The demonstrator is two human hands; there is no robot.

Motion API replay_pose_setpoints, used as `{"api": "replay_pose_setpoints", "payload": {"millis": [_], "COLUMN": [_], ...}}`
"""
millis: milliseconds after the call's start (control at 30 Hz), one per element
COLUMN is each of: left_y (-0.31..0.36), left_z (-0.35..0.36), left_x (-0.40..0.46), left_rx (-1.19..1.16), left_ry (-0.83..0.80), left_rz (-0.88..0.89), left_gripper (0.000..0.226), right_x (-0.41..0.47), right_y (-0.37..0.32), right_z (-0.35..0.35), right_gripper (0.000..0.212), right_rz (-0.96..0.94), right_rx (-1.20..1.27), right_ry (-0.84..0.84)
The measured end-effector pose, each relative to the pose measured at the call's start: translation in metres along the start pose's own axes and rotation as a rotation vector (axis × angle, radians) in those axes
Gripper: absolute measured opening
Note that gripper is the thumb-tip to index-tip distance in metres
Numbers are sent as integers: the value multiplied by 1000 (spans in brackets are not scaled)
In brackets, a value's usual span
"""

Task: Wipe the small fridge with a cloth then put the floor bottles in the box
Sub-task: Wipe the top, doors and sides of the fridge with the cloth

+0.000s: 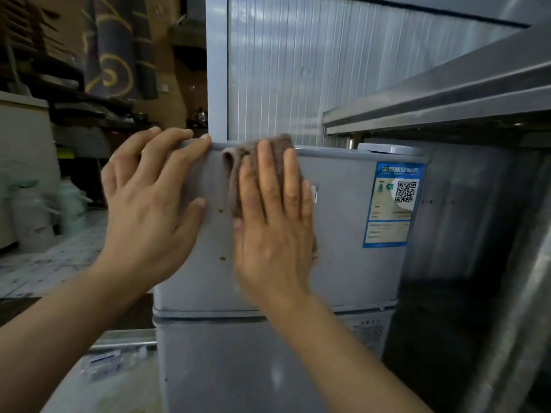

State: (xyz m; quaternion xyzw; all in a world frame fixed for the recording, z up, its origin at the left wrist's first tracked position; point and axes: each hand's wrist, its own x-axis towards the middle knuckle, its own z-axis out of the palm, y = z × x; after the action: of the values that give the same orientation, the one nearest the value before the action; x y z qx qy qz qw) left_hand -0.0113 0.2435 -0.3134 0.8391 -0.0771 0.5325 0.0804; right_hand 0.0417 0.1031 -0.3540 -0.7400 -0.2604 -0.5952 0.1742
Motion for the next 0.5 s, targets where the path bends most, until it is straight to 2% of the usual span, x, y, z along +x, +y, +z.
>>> {"api": "replay_pose_setpoints", "payload": {"millis": [67, 167, 367, 500], "left_y": [-3, -11, -18, -14], "left_z": [-7, -17, -18, -11], "left_x": [0, -9, -46, -53], "left_rx": [-29, 26, 59, -18], "left_ry": [-23, -50, -103, -167], "left_rz": [12, 48, -70, -124], "left_gripper": [67, 65, 69, 75], "right_x": [-2, -9, -40, -43], "right_y": [-10, 18, 100, 65], "right_z": [5, -3, -38, -15], "right_gripper": [70, 74, 69, 63], "right_rz": [-79, -139, 241, 275], "right_rx": [-51, -133, -158, -108], "right_ry": [-37, -71, -43, 59]}}
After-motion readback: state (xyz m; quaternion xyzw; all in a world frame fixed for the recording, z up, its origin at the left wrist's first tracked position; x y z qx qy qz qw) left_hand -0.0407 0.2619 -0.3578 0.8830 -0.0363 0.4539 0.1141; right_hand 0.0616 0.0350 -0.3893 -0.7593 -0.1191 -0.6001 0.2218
